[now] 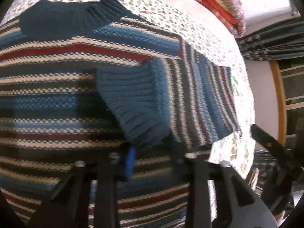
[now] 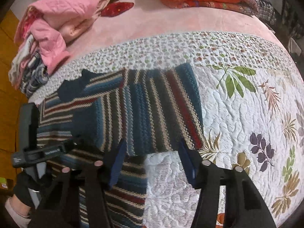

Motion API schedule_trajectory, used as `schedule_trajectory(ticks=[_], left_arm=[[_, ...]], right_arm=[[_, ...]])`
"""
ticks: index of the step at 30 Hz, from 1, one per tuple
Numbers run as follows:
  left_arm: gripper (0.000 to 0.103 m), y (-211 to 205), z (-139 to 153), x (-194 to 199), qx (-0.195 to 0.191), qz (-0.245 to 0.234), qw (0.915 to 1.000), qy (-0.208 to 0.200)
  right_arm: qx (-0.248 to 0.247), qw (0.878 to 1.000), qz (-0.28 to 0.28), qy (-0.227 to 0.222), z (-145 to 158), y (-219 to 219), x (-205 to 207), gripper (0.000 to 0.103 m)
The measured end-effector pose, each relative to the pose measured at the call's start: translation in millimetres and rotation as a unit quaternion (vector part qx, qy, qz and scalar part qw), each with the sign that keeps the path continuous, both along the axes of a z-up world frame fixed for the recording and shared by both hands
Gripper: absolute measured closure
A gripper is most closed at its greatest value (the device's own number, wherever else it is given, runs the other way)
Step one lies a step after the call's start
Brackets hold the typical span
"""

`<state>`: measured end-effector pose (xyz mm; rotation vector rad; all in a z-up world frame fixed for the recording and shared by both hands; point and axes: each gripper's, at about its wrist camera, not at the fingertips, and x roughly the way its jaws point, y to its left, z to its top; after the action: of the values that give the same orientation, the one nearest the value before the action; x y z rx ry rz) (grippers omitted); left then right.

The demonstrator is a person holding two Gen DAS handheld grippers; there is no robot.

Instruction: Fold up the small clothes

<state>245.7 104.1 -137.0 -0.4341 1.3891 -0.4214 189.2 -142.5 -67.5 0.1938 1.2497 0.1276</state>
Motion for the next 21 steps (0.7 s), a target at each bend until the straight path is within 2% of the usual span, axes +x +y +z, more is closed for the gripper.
schedule_trajectory(ticks=[1, 6, 11, 16, 18, 20, 21], left_arm=[[0.099, 0, 3, -1, -0.005, 0.0, 0.9999, -0.009], [0.1, 5, 34, 3, -0.015, 0.007, 0.9983, -0.057], [0.103, 37, 79, 8, -0.019, 0.015, 0.9937, -0.11], [0.103, 85, 102, 16, -0.025, 0.045, 0.9906, -0.127], [0.103, 97, 99, 17, -0.033, 0.042, 0.992, -0.114], [0.096, 99, 87, 18, -0.04, 0.047, 0.9941, -0.089], [0.084, 98, 79, 17, -0.041, 0.046, 0.9952, -0.077]], right_arm=[[-0.003, 1.0, -0.001, 0.003, -2, 0, 0, 0.052], [-0.002, 1.0, -0.022, 0.004, -6, -9, 3, 0.052], [0.017, 0.998, -0.054, 0.019, -19, -22, 8, 0.052], [0.057, 0.994, -0.091, 0.032, -34, -31, 13, 0.052], [0.062, 0.992, -0.103, 0.029, -35, -32, 16, 0.051], [0.067, 0.991, -0.112, 0.026, -35, -31, 17, 0.051], [0.068, 0.991, -0.112, 0.026, -34, -30, 17, 0.051]])
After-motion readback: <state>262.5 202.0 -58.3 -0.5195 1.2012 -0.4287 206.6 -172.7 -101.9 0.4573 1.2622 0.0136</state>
